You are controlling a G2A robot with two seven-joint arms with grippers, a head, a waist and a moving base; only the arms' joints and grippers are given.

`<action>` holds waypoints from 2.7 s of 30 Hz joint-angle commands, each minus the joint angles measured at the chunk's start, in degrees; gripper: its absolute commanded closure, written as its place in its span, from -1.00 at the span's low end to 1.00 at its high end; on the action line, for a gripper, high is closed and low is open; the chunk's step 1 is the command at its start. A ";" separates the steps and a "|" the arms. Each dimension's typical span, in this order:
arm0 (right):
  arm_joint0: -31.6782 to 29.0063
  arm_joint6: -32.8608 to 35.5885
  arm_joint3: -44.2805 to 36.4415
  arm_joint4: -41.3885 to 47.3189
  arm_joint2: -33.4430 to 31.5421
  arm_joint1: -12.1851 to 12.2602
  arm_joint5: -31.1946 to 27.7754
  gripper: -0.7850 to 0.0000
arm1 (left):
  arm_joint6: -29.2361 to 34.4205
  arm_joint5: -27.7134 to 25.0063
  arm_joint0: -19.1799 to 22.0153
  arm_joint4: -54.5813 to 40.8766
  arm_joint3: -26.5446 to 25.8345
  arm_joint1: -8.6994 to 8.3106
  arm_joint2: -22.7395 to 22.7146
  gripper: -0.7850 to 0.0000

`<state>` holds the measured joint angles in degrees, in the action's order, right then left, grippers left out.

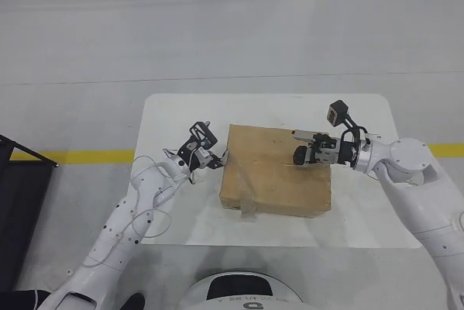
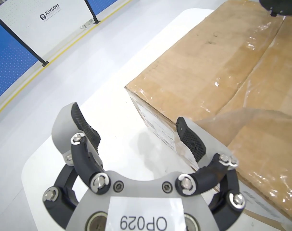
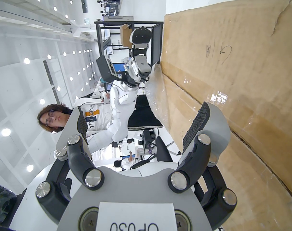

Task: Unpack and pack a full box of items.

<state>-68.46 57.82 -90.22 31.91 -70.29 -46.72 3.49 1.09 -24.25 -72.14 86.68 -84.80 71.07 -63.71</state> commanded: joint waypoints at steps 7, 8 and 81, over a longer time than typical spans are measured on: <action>0.51 -3.25 -4.54 -8.04 1.21 0.03 1.87 -1.00 | -0.15 -0.31 0.29 -0.16 0.42 -0.02 0.21 -1.00; 0.48 -4.51 -7.02 -11.75 1.62 0.11 2.75 -1.00 | -0.15 -0.31 0.29 -0.16 0.42 -0.02 0.21 -1.00; 10.11 -8.99 -21.67 -100.50 40.39 -15.86 51.96 -1.00 | -0.15 -0.31 0.29 -0.16 0.42 -0.02 0.21 -1.00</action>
<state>-57.81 49.21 -111.67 -67.95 -29.41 -62.52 55.05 0.93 -24.56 -71.85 86.53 -84.38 71.06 -63.50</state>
